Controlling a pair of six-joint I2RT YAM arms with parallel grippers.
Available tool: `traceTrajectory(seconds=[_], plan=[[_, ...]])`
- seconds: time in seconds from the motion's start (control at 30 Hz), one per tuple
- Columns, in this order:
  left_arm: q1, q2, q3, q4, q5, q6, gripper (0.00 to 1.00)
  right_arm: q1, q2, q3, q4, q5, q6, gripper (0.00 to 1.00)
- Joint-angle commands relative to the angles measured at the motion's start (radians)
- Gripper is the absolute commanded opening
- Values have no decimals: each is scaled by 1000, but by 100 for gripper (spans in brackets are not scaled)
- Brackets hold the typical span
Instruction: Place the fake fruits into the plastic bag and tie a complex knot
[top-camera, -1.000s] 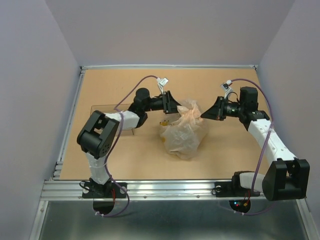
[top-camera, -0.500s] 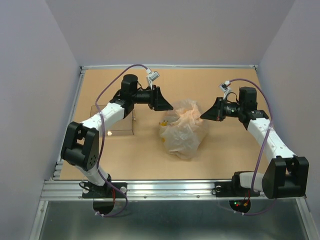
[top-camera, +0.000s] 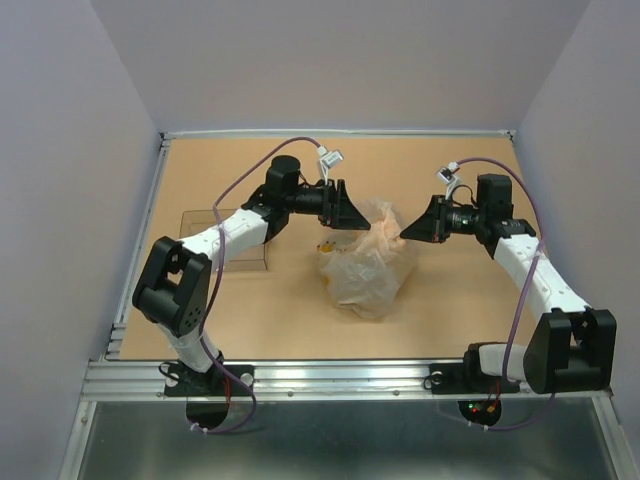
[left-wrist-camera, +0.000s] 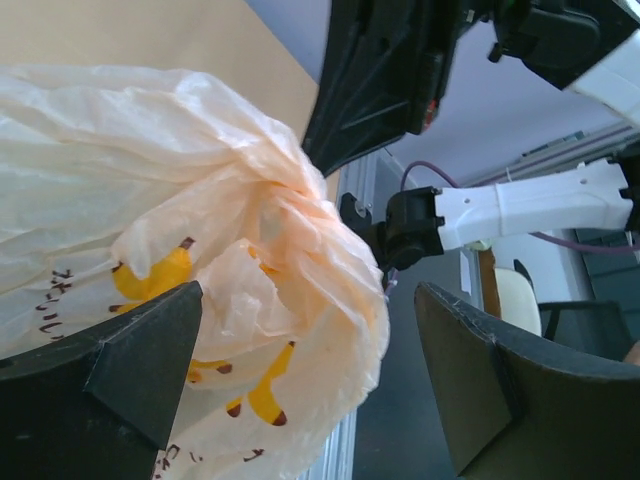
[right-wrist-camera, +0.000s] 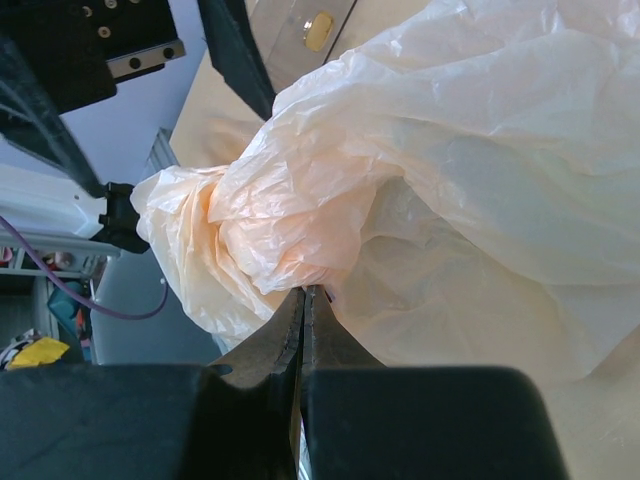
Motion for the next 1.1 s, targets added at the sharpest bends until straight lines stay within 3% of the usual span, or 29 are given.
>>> traceTrajectory(seconds=[0.0, 0.17, 0.33, 0.53, 0.67, 0.8, 0.93, 1.07], plan=[[2, 13, 40, 5, -65, -15, 99, 5, -9, 46, 4, -31, -25, 0], [13, -2, 52, -144, -195, 101, 98, 4, -12, 53, -2, -42, -36, 0], [5, -6, 8, 3, -87, -16, 98, 4, -11, 45, -5, -40, -44, 0], [-12, 30, -5, 215, 2, -204, 74, 5, -14, 45, -7, -37, -45, 0], [-10, 40, -38, 301, 1, -280, 68, 4, -22, 49, -10, -36, -50, 1], [-12, 48, -51, 313, -13, -294, 68, 4, -28, 45, -10, -42, -50, 0], [-12, 60, -63, 272, -53, -281, 86, 5, -28, 46, -10, -49, -50, 1], [-12, 73, -81, 246, -59, -272, 86, 4, -29, 49, -11, -56, -50, 0]])
